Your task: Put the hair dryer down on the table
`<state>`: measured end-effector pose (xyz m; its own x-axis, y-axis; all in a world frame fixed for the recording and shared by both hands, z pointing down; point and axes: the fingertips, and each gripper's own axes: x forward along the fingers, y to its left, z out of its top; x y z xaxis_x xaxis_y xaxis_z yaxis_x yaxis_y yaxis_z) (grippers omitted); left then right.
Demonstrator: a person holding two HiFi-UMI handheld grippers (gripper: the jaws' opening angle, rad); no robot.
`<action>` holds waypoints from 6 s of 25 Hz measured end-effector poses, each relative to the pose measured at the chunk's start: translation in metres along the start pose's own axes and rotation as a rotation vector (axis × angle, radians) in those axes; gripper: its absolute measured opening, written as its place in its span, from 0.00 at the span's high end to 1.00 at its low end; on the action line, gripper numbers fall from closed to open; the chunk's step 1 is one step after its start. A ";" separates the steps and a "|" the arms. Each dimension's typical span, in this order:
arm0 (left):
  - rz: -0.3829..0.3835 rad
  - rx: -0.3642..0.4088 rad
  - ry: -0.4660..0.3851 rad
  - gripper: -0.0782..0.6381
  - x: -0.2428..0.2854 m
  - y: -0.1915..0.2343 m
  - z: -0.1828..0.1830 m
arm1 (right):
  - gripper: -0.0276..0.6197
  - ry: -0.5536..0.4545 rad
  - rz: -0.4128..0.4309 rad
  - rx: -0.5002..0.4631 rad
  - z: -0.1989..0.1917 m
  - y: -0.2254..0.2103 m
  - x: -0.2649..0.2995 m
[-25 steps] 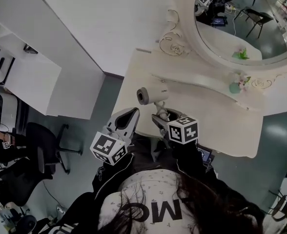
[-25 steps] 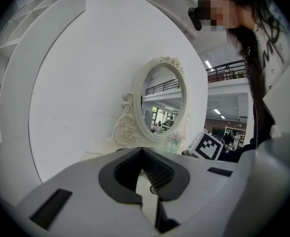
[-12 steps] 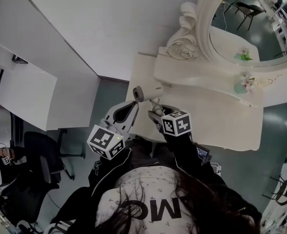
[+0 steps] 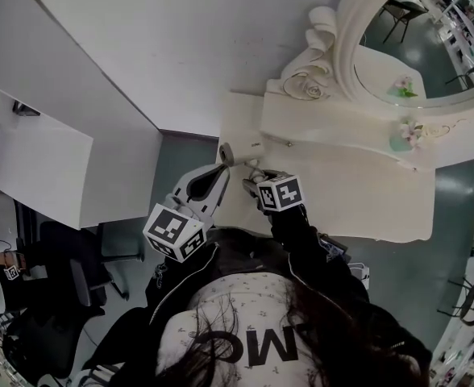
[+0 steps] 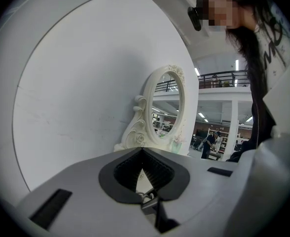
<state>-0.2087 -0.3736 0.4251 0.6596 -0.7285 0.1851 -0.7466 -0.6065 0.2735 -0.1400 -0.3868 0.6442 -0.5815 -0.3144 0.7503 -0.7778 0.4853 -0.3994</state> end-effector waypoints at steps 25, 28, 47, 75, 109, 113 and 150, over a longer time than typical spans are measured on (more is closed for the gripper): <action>-0.028 0.009 0.002 0.90 -0.003 0.020 -0.003 | 0.57 0.029 -0.217 -0.162 0.015 -0.050 0.039; -0.036 0.012 0.002 0.90 -0.004 0.015 -0.002 | 0.56 0.020 -0.211 -0.175 0.013 -0.048 0.041; -0.014 0.022 -0.014 0.90 -0.027 0.011 0.001 | 0.45 -0.037 -0.233 -0.101 0.012 -0.048 0.011; -0.162 0.010 0.052 0.90 -0.007 -0.077 -0.031 | 0.47 -0.513 -0.058 -0.007 0.003 0.028 -0.174; -0.152 0.116 0.100 0.90 -0.112 -0.350 -0.114 | 0.90 -0.634 0.066 -0.007 -0.225 0.090 -0.345; -0.135 0.120 0.094 0.90 -0.124 -0.352 -0.112 | 0.91 -0.628 0.090 -0.015 -0.231 0.103 -0.345; -0.272 0.108 0.102 0.90 -0.365 -0.320 -0.159 | 0.94 -0.634 0.020 0.047 -0.328 0.331 -0.289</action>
<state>-0.1970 0.1370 0.4199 0.8377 -0.5025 0.2141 -0.5428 -0.8092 0.2246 -0.1509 0.1323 0.4681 -0.6132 -0.7346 0.2904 -0.7665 0.4642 -0.4439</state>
